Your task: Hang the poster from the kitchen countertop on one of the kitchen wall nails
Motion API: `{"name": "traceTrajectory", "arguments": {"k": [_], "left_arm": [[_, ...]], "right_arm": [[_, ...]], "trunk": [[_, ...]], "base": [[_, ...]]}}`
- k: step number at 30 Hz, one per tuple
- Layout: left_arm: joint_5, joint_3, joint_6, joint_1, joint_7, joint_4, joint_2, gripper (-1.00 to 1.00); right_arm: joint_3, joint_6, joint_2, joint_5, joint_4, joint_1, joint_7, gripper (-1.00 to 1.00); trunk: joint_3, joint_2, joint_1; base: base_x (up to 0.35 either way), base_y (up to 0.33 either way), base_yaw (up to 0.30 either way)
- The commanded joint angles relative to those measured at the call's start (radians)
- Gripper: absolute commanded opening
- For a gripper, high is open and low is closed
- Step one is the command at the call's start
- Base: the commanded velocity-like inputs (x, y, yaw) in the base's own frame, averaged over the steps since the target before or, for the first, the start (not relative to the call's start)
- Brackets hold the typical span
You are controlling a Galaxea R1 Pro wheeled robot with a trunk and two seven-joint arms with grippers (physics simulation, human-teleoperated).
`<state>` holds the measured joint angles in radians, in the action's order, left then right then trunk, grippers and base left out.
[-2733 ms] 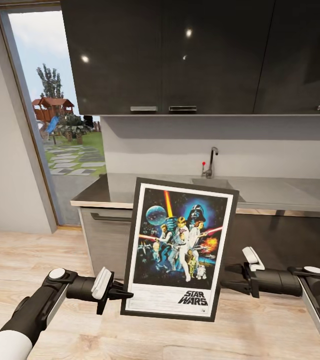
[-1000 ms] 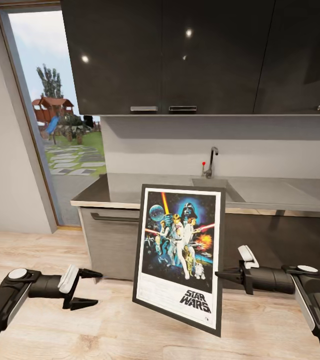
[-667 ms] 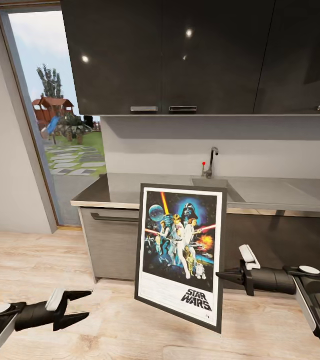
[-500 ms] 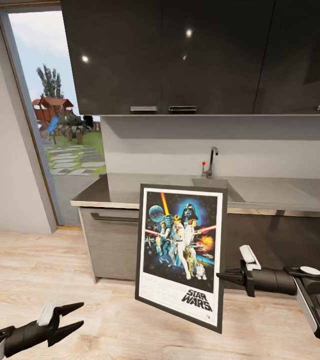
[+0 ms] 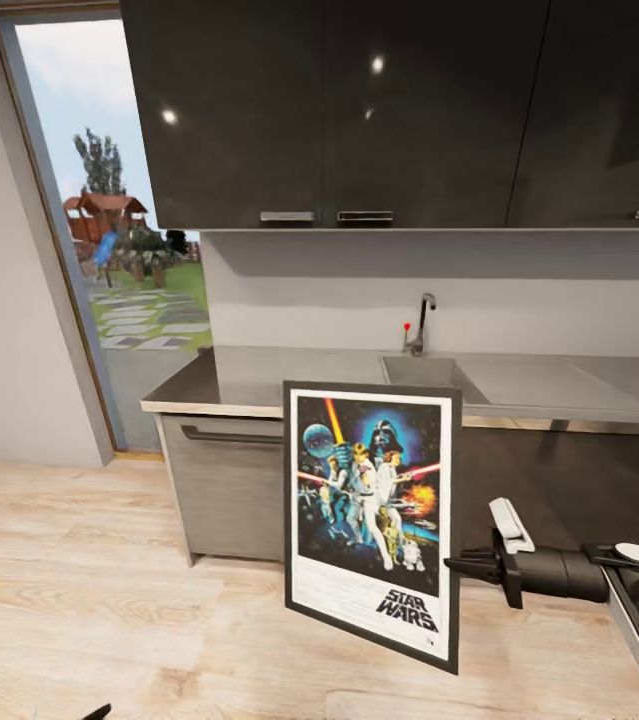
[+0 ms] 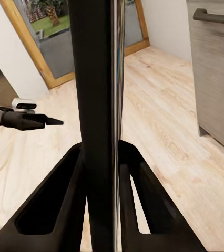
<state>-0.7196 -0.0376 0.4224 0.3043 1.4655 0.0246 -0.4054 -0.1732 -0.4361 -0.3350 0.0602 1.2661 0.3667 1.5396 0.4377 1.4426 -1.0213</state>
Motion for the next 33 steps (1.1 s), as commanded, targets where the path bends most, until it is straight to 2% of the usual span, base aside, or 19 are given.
{"name": "traceTrajectory", "arguments": {"k": [1,33], "left_arm": [[-0.005,-0.004,0.007,-0.001,0.0,-0.001,-0.001,1.0],[-0.006,-0.005,0.004,-0.004,-0.007,0.0,0.005,1.0]], "right_arm": [[0.0,-0.013,-0.003,0.002,0.0,0.0,0.005,-1.0],[0.0,-0.013,-0.006,0.003,-0.001,0.0,0.005,-1.0]], "trunk": [[-0.001,-0.007,0.004],[-0.05,-0.231,0.127]], "base": [[0.0,0.0,0.0],[0.0,0.0,0.0]]}}
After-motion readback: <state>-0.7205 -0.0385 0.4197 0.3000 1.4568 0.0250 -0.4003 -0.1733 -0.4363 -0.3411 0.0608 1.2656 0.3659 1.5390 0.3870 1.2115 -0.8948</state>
